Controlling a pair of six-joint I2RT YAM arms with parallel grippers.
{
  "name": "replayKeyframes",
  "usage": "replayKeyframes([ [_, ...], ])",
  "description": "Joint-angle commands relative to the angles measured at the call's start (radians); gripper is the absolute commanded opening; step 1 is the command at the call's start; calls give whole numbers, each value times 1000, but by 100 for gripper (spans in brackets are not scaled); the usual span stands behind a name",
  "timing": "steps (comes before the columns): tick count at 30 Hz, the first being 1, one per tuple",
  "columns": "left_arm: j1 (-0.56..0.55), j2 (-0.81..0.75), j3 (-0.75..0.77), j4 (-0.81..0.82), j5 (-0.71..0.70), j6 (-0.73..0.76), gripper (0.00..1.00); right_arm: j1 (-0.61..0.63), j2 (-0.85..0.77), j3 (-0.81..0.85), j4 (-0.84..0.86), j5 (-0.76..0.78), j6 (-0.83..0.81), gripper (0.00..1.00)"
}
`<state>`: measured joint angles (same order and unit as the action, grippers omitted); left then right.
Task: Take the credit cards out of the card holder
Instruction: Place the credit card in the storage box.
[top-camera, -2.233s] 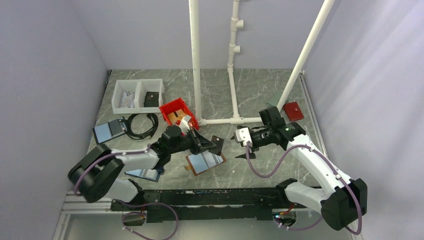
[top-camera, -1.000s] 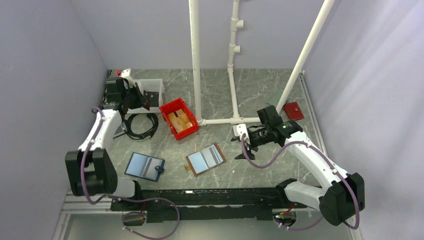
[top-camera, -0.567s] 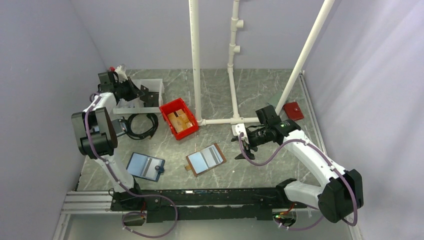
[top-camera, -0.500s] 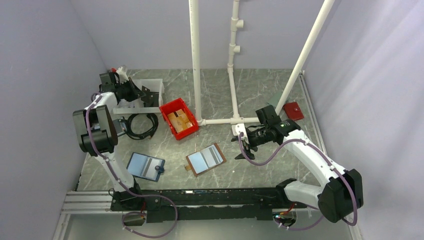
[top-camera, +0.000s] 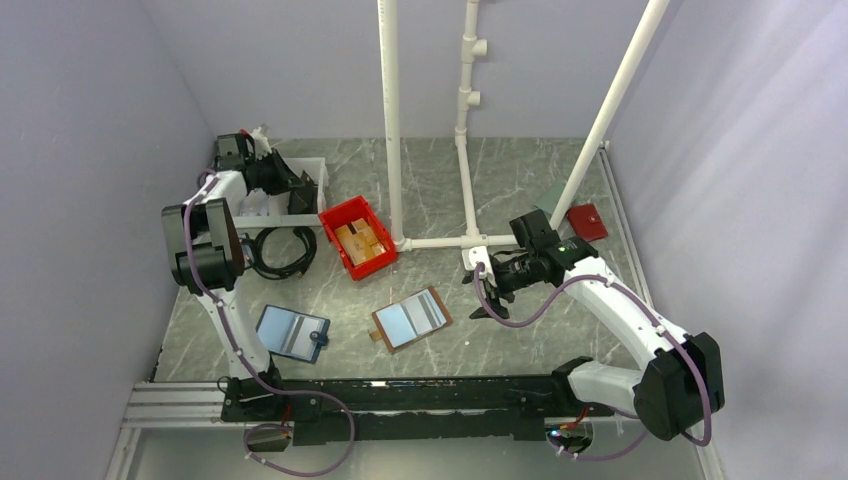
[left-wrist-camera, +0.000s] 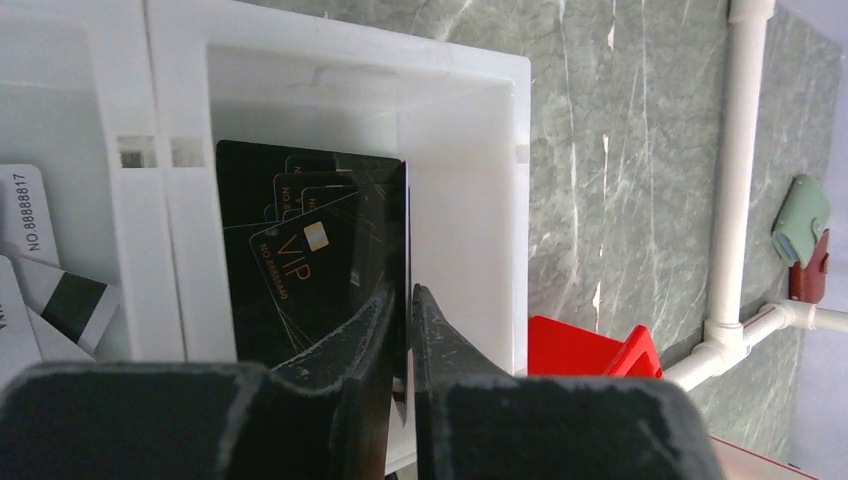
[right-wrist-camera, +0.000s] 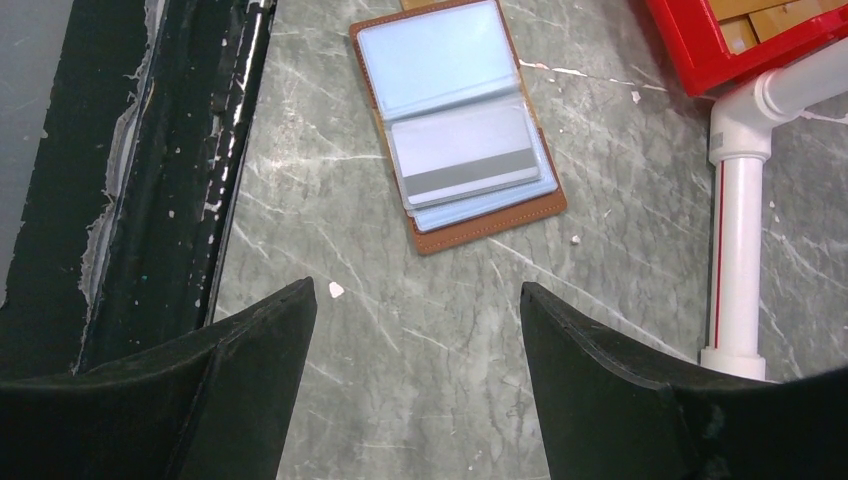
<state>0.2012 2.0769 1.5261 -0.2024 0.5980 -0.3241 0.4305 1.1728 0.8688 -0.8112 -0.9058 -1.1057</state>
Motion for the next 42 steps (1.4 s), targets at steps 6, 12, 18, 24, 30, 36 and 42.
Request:
replayKeyframes([
  [6, -22, -71, 165, -224, -199, 101, 22, -8, -5, 42, 11, -18, -2, 78],
  [12, -15, -305, 18, -173, -240, 78, 35, -24, -23, 41, 9, -34, -1, 78],
  [18, 28, -650, -330, -9, -131, -90, 72, -33, -42, 27, 1, -93, -26, 78],
  [24, 152, -957, -680, 118, 48, -391, 99, -33, -32, 7, -32, -149, -106, 77],
  [30, 140, -1100, -828, 106, 302, -493, 99, -33, -35, -4, -14, -149, -92, 77],
  [36, -65, -1298, -888, -55, 195, -440, 100, -33, -22, 7, 5, -108, -47, 77],
  [42, -263, -1456, -958, -145, 37, -496, 99, -35, -8, 16, 31, -100, 18, 77],
])
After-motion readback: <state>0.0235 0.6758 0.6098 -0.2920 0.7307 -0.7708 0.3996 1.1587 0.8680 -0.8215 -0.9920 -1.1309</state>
